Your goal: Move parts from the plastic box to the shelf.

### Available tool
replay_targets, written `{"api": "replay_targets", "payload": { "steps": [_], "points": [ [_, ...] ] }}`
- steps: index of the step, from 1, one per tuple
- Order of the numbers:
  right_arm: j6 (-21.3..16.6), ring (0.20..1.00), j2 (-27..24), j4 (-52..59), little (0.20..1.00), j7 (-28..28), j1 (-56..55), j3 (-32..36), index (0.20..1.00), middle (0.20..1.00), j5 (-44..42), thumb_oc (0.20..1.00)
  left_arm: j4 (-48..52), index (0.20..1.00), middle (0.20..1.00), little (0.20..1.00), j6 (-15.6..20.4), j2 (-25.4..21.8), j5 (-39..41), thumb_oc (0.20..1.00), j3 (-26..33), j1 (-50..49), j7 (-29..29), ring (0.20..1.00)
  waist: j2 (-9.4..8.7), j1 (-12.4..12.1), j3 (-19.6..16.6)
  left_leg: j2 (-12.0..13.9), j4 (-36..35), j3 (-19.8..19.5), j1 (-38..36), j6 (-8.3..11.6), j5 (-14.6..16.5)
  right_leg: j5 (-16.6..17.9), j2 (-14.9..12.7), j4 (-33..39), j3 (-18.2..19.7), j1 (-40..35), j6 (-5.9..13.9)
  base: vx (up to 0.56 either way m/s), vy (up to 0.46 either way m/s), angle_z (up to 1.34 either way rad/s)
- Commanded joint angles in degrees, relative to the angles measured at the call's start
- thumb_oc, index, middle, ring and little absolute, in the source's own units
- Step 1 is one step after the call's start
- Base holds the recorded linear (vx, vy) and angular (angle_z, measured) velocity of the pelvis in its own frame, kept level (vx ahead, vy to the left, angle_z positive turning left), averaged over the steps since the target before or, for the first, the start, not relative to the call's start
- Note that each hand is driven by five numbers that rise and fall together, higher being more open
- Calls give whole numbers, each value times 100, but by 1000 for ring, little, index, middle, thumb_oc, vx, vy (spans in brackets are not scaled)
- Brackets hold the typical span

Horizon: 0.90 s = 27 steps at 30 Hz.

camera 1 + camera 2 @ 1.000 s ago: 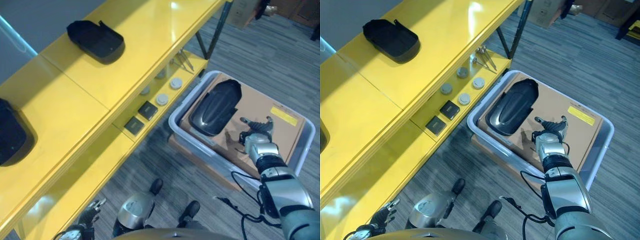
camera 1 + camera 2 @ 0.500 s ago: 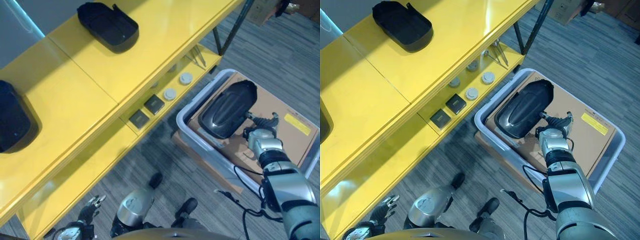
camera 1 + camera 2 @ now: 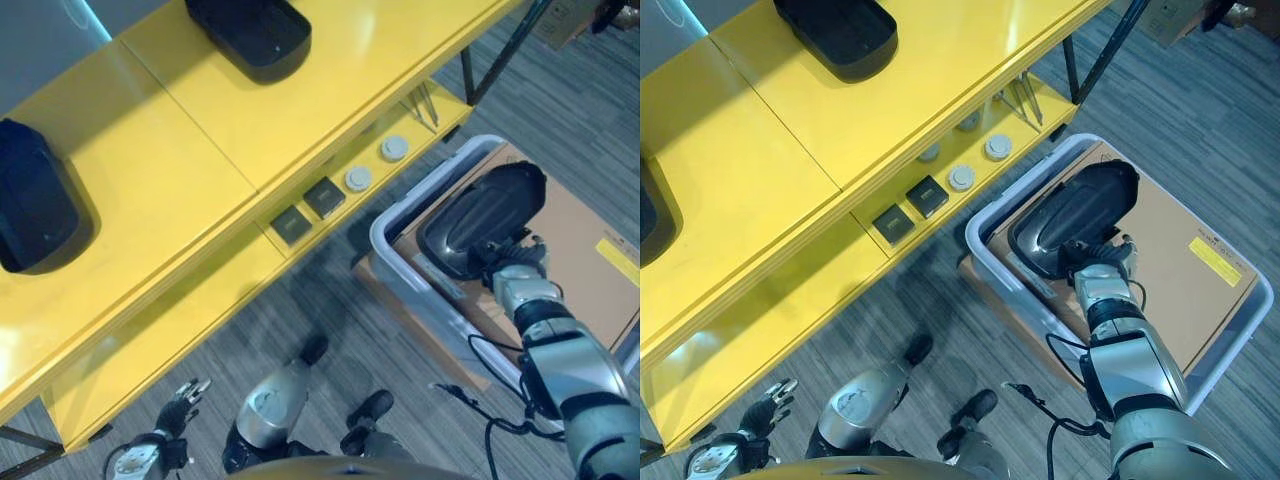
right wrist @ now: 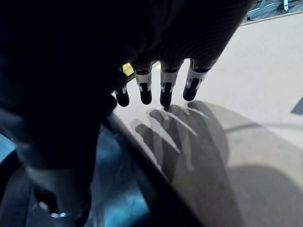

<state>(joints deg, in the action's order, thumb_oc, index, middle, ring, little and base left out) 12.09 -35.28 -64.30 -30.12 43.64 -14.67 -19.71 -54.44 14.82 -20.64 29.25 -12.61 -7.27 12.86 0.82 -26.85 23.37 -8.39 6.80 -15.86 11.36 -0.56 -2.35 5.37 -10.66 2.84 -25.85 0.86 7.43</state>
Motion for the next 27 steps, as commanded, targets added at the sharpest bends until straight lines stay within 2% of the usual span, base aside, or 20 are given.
{"api": "replay_targets", "payload": {
  "steps": [1,3,4,20,25,27],
  "points": [
    [-233,1000,-231,-108,1000,64,-51,-331,1000,1000,239,1000,88,1000,1000,1000,186,-395,197,1000,-206,-180,39,1000,43,-26,-335,276,45,268,415,-16,71,-383,-359,-891,401,283,317,-43,-12,5],
    [-273,498,-223,-175,498,65,-29,-355,498,498,215,498,94,1000,1000,1000,191,-417,235,1000,-225,-155,49,1000,36,-37,-310,274,55,268,452,-19,68,-370,-357,-891,399,314,324,-31,-15,2],
    [-275,209,-230,-202,209,78,-4,-365,209,209,217,209,89,1000,1000,1000,197,-428,266,1000,-227,-138,58,1000,31,-40,-299,269,64,266,477,-21,67,-367,-356,-901,397,340,326,0,0,0],
    [-240,200,-253,-11,200,-3,-77,-428,200,200,93,200,585,1000,1000,1000,463,-612,363,1000,-269,-101,259,1000,-104,53,-268,320,109,358,448,-35,135,-337,-294,-905,472,370,327,-14,-41,0],
    [-306,200,-223,286,200,-43,-413,-335,200,200,87,200,1638,1000,1000,1000,450,-887,438,1000,-367,-82,460,1000,-235,134,-410,392,44,415,192,-32,219,-321,-203,-780,549,163,314,21,-123,-8],
    [-386,200,-217,512,200,-54,-580,-280,200,200,101,200,2181,1000,1000,1000,233,-1011,612,1000,-366,-14,625,1000,-289,176,-499,420,-13,429,63,-31,240,-306,-166,-717,579,68,308,42,-167,-10]
  ]
}}
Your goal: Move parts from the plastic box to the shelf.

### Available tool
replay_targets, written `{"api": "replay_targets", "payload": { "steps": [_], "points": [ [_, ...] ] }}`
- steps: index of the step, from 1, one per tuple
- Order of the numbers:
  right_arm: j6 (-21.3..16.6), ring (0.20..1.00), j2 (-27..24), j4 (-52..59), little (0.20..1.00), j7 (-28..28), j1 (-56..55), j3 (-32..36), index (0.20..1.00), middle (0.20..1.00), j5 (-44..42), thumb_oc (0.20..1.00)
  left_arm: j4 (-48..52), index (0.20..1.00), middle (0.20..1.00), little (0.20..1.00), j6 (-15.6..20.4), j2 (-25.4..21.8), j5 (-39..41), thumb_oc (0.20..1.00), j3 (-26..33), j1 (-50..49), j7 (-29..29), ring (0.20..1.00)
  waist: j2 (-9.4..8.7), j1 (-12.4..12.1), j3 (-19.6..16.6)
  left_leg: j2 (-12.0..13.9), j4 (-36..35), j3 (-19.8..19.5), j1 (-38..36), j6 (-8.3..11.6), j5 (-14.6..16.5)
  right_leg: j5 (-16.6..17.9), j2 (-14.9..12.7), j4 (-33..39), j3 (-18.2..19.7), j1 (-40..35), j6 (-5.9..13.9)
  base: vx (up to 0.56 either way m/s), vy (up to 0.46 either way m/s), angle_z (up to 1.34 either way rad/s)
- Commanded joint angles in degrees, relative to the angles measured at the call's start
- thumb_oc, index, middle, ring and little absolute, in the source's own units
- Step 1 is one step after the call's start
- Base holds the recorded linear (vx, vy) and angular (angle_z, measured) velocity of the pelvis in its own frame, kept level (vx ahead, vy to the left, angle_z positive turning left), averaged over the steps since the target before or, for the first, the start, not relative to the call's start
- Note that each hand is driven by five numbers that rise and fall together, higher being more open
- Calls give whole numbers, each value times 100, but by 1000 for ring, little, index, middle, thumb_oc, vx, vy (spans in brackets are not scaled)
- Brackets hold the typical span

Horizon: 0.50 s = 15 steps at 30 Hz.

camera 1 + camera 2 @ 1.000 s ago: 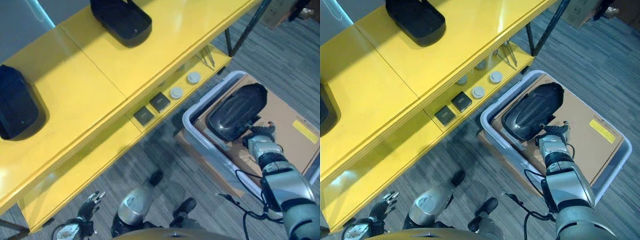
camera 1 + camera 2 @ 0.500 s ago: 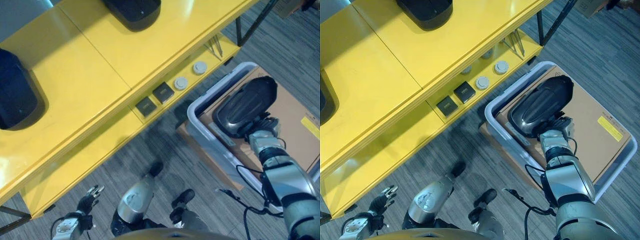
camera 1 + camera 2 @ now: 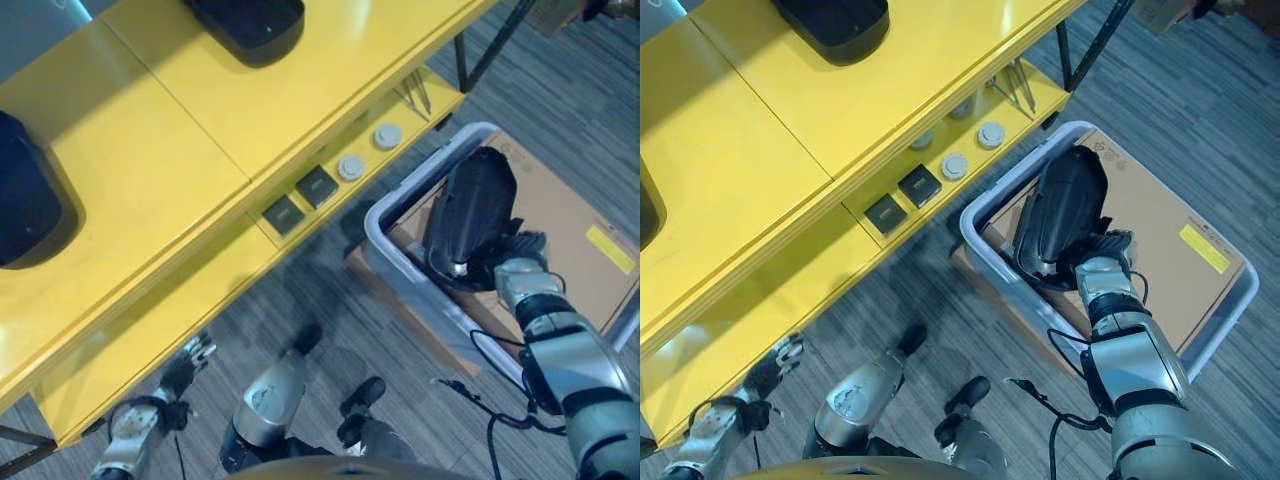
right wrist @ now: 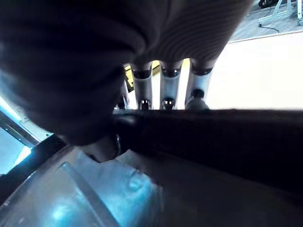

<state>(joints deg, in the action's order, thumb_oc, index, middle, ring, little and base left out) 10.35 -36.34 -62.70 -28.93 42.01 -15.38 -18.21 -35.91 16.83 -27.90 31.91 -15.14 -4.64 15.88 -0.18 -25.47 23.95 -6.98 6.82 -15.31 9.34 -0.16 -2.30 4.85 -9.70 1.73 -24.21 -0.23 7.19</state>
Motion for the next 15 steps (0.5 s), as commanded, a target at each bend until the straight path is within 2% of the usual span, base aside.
{"api": "replay_targets", "payload": {
  "steps": [1,4,5,7,8,9,10,11,13,14,15],
  "points": [
    [-146,200,-61,932,200,-318,-661,-161,200,200,-79,200,1138,1000,1000,1000,-322,-378,545,1000,-60,-159,460,1000,-252,124,-677,326,-79,409,103,-71,254,-236,-216,-554,474,82,311,48,-179,-16],
    [-52,200,-2,1579,200,-469,-940,-139,200,200,-58,200,1923,1000,1000,1000,-644,-376,645,1000,11,-17,554,1000,-299,237,-843,386,-175,470,-88,-63,266,-224,-167,-485,544,-28,277,58,-135,-30],
    [71,200,95,2260,200,-539,-1176,-94,200,200,106,200,2563,1000,1000,1000,-1172,-282,829,1000,-24,220,549,1000,-333,400,-1062,450,-286,542,-280,-59,247,-209,-106,-427,645,-109,239,111,-144,-58],
    [119,200,189,2757,200,-464,-1358,-52,200,200,229,200,2876,1000,1000,1000,-1768,-73,1061,1000,-162,548,265,1000,-325,579,-1277,513,-394,652,-491,-43,238,-211,-39,-376,789,-193,208,90,-90,-49],
    [95,200,206,2834,200,-453,-1392,-48,200,200,243,200,2905,1000,1000,1000,-1857,-33,1134,1000,-194,617,251,1000,-325,615,-1318,520,-409,673,-521,-40,236,-212,-30,-371,815,-203,206,42,-39,-31],
    [127,200,261,3089,200,-389,-1445,-67,200,200,305,200,2921,1000,1000,1000,-2149,105,1207,1000,-280,844,30,1000,-308,742,-1418,554,-455,776,-617,-32,232,-211,2,-337,908,-236,194,19,-34,-38],
    [108,200,272,3131,200,-370,-1451,-73,200,200,298,200,2917,1000,1000,1000,-2226,134,1179,1000,-306,901,-2,1000,-303,774,-1442,565,-471,806,-642,-28,228,-210,10,-326,932,-245,193,10,-21,-33],
    [110,200,321,3273,200,-318,-1461,-87,200,200,340,200,2832,1000,1000,1000,-2276,236,1151,1000,-408,1132,-231,1000,-281,884,-1514,582,-504,888,-701,-19,220,-208,35,-303,1011,-257,186,-7,-16,-43],
    [-22,200,506,3655,200,-111,-1391,-227,200,200,419,200,2302,1000,1000,1000,-2879,625,1176,1000,-710,1917,-1110,1000,-199,1277,-1722,657,-597,1203,-880,13,201,-191,101,-214,1269,-275,181,-20,-7,-62],
    [-19,200,504,3658,200,-111,-1391,-226,200,200,420,200,2297,1000,1000,1000,-2878,628,1177,1000,-710,1922,-1110,1000,-197,1272,-1718,658,-599,1207,-884,13,201,-191,103,-213,1273,-276,181,-27,-7,-48],
    [13,200,566,3853,200,-84,-1341,-281,200,200,414,200,1983,1000,1000,1000,-2960,753,1152,1000,-758,2127,-1342,1000,-178,1401,-1773,677,-610,1303,-931,21,204,-183,115,-199,1347,-269,184,-9,3,-29]
  ]
}}
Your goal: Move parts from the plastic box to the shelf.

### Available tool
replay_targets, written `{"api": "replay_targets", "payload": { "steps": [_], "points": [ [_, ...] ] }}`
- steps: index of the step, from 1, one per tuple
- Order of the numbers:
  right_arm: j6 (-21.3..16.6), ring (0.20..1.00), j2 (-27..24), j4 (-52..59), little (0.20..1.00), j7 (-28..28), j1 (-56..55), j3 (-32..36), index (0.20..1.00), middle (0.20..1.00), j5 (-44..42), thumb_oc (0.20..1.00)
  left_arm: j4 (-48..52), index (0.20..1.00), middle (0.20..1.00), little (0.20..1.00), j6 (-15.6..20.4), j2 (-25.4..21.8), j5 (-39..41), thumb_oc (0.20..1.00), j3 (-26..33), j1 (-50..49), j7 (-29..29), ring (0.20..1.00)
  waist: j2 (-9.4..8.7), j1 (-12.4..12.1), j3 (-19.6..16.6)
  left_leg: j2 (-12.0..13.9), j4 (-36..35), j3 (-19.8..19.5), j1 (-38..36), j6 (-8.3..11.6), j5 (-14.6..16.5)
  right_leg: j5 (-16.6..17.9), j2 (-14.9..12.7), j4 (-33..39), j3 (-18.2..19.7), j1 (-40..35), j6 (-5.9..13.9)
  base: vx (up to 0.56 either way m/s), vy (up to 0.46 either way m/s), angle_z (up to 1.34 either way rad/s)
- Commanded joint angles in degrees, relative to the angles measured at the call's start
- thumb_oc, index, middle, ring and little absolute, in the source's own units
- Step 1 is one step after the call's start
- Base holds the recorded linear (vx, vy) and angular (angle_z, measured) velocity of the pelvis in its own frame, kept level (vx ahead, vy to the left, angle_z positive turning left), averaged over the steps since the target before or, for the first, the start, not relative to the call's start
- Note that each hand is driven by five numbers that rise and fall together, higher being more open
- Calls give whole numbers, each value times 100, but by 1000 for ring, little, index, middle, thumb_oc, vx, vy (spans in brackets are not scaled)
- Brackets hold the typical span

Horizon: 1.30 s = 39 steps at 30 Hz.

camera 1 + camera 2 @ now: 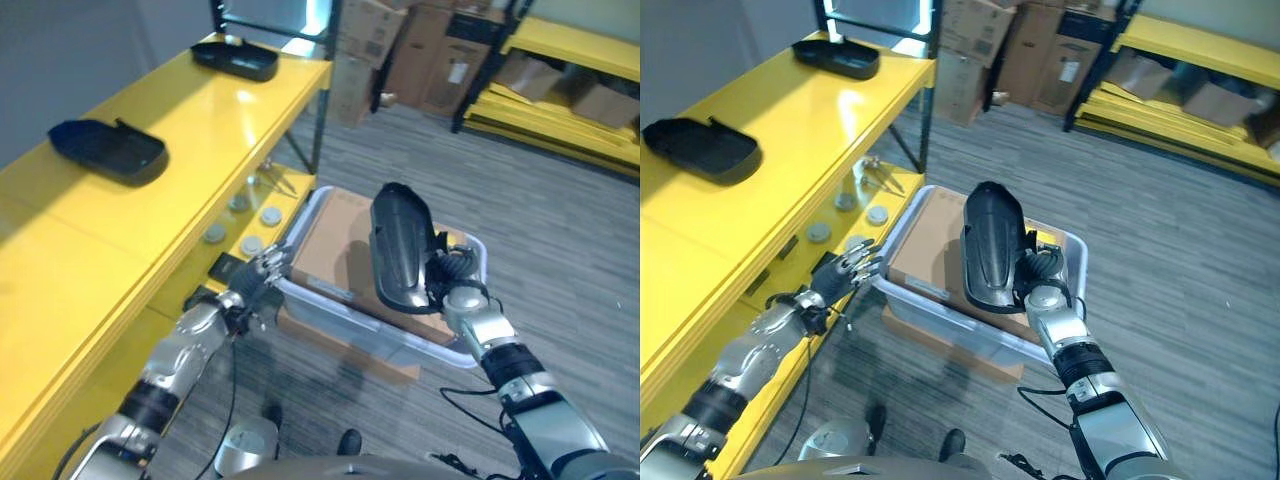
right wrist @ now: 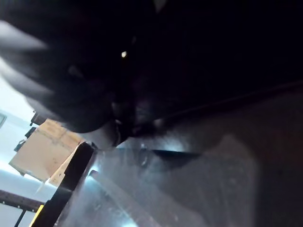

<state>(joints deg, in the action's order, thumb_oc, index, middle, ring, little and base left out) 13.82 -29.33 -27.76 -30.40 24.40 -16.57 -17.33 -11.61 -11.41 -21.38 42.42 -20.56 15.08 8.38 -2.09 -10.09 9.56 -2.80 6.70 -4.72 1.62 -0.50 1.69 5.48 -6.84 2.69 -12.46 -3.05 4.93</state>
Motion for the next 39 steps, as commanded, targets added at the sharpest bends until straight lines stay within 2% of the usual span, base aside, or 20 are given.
{"api": "replay_targets", "payload": {
  "steps": [1,5,10,22,29,36,39],
  "points": [
    [-289,200,-100,484,200,101,458,-197,200,200,306,200,-690,1000,1000,1000,-78,190,33,1000,-241,326,-694,1000,30,-53,-363,272,-600,315,-191,59,-188,-241,-167,-291,228,19,415,-8,6,-36],
    [-448,200,84,774,200,443,646,-351,200,200,372,200,-1391,1000,1000,1000,-230,648,-120,1000,-340,1009,-1146,1000,91,292,-489,315,-631,618,-328,80,-175,-203,-144,-207,424,11,426,-10,8,-44],
    [-379,200,338,906,200,803,984,-619,200,200,332,200,-1741,1000,1000,1000,-234,1017,64,1000,-453,1427,-1467,1000,71,462,-539,332,-526,767,-396,103,-96,-185,-160,-187,505,-2,427,-11,-3,-21],
    [-433,200,618,907,200,1090,1097,-902,200,200,350,200,-1606,1000,1000,1000,-244,1093,-58,1000,-612,1603,-1608,1000,87,489,-547,317,-497,779,-475,115,-54,-196,-194,-185,473,-70,448,0,0,-2],
    [-302,200,753,995,200,1141,1011,-1011,200,200,394,200,-1431,1000,1000,1000,119,1114,6,1000,-520,1500,-1791,1000,85,438,-539,287,-534,714,-502,111,-60,-199,-230,-200,412,-96,467,6,3,2],
    [-306,200,769,1031,200,1069,903,-945,200,200,294,200,-1283,1000,1000,1000,664,1192,714,1000,-330,1287,-1726,1000,73,392,-502,273,-560,651,-540,107,-67,-202,-249,-243,352,-120,472,0,0,0],
    [-338,200,785,1000,200,1016,869,-941,200,200,243,200,-1245,1000,1000,1000,711,1228,780,1000,-326,1235,-1743,1000,68,385,-494,270,-564,642,-545,105,-65,-205,-252,-250,339,-125,470,0,0,0]
  ]
}}
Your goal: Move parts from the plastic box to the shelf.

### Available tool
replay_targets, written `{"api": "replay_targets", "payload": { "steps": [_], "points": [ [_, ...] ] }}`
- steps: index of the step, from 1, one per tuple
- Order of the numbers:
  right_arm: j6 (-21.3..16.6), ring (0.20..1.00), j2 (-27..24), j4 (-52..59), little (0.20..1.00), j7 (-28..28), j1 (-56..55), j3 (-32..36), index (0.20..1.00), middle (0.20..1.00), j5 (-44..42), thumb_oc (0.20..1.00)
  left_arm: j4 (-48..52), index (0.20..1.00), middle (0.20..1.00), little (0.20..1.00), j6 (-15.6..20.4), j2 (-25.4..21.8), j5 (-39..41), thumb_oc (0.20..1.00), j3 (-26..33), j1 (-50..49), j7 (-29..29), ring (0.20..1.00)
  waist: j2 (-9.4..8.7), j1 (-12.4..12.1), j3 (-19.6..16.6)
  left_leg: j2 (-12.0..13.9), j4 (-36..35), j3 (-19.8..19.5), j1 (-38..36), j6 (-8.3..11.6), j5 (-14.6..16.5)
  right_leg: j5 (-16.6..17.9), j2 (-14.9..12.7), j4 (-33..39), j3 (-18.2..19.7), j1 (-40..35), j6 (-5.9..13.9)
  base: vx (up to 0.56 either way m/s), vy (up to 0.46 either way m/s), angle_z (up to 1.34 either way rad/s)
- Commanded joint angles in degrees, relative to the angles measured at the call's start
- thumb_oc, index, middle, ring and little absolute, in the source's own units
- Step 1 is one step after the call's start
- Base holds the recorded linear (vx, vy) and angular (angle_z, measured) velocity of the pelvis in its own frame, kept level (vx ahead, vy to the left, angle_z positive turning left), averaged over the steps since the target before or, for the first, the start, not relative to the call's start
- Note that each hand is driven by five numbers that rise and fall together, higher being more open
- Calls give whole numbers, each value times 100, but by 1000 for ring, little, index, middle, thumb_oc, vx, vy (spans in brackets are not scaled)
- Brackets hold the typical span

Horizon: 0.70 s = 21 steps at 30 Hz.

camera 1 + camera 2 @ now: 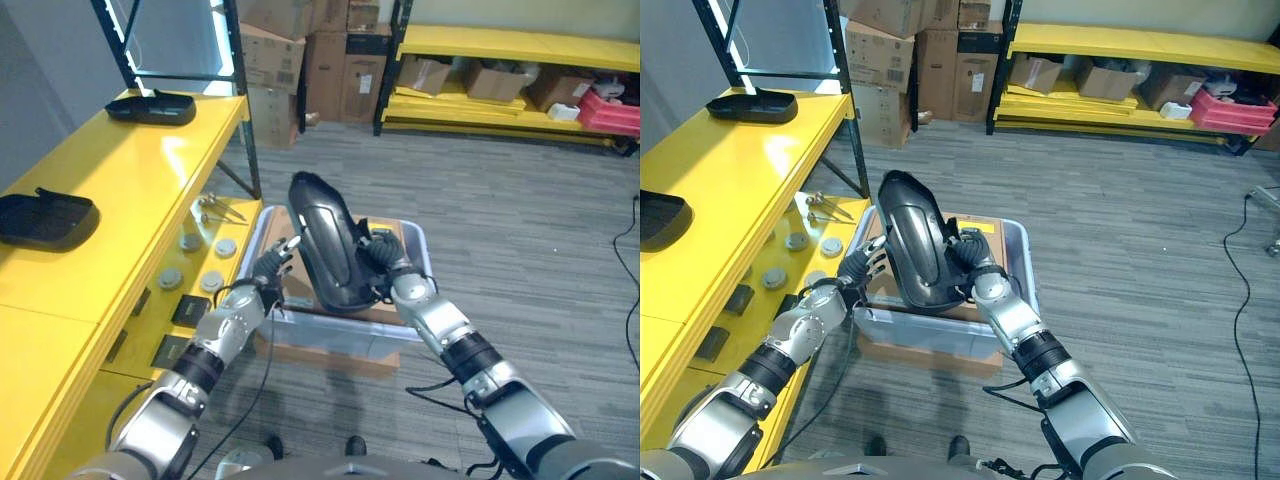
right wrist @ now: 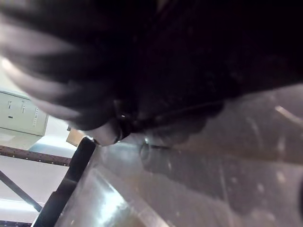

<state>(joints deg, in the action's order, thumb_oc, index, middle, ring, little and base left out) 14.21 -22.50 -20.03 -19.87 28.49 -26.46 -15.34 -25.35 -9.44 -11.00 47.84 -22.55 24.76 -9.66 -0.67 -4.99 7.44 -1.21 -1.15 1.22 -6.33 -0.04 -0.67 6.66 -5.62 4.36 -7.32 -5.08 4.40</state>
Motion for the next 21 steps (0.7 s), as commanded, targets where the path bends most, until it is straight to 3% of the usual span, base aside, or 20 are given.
{"api": "replay_targets", "payload": {
  "steps": [1,14,21],
  "points": [
    [-403,200,101,207,200,-54,446,56,200,200,20,200,131,1000,1000,1000,526,206,245,1000,-129,242,68,1000,-77,-124,-277,111,219,47,246,58,169,-322,-372,-422,-177,75,521,0,0,0],
    [-469,200,106,196,200,-205,367,181,200,200,-340,200,150,1000,1000,1000,576,251,192,1000,-238,157,167,1000,-93,-97,-252,102,203,64,190,48,188,-320,-369,-430,-170,50,523,2,0,1],
    [-529,200,184,115,200,-346,303,266,200,200,-716,200,378,1000,1000,1000,1004,218,223,1000,-324,145,267,1000,-89,-102,-242,99,183,60,156,41,195,-311,-378,-434,-185,35,524,0,0,0]
  ]
}}
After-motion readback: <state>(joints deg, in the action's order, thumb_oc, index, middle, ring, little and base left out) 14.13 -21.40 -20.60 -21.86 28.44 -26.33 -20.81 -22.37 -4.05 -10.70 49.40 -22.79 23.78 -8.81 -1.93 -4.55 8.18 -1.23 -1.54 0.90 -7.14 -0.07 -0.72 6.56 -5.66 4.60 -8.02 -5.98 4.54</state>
